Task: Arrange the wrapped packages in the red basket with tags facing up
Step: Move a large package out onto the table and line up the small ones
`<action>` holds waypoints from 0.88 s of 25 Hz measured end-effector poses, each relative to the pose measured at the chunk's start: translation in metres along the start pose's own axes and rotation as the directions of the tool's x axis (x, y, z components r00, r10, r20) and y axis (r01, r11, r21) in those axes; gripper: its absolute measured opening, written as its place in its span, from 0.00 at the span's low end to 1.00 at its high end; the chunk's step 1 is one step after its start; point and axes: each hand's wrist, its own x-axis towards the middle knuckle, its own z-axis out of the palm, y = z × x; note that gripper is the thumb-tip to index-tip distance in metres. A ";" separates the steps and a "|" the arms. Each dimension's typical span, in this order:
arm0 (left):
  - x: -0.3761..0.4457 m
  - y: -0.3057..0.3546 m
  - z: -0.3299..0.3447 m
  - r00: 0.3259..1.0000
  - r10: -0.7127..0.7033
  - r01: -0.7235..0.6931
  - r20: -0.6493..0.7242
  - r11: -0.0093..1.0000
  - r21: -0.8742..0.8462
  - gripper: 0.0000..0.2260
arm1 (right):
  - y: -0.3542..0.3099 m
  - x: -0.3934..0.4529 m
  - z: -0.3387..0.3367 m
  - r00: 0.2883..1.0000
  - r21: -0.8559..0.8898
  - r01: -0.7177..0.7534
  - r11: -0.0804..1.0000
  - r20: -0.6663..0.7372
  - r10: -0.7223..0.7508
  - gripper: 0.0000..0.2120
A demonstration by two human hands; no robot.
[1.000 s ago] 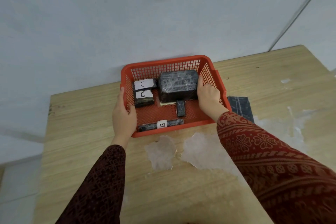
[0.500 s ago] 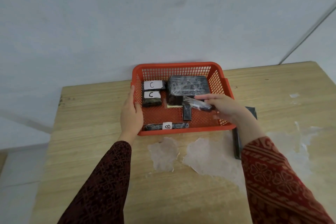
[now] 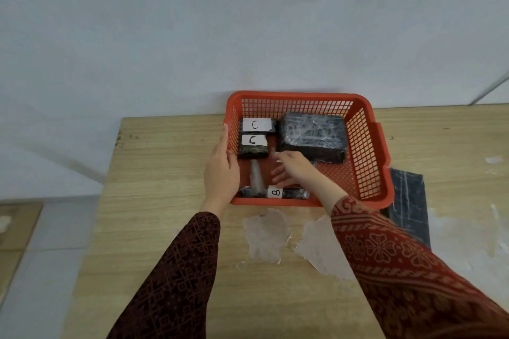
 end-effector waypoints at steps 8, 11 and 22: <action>0.001 -0.005 0.001 1.000 0.001 -0.001 0.001 1.000 -0.029 0.25 | -0.006 0.007 0.041 0.968 -0.592 0.208 0.778 0.013 -0.249 0.24; 0.001 -0.006 0.001 1.000 0.007 -0.007 -0.002 0.999 -0.031 0.25 | -0.012 0.005 0.051 0.984 -0.488 0.180 0.854 0.090 -0.155 0.16; 0.002 -0.008 0.002 1.000 0.017 -0.017 -0.001 0.999 -0.051 0.26 | -0.023 -0.007 0.024 0.839 -0.793 0.423 0.438 0.160 -0.521 0.15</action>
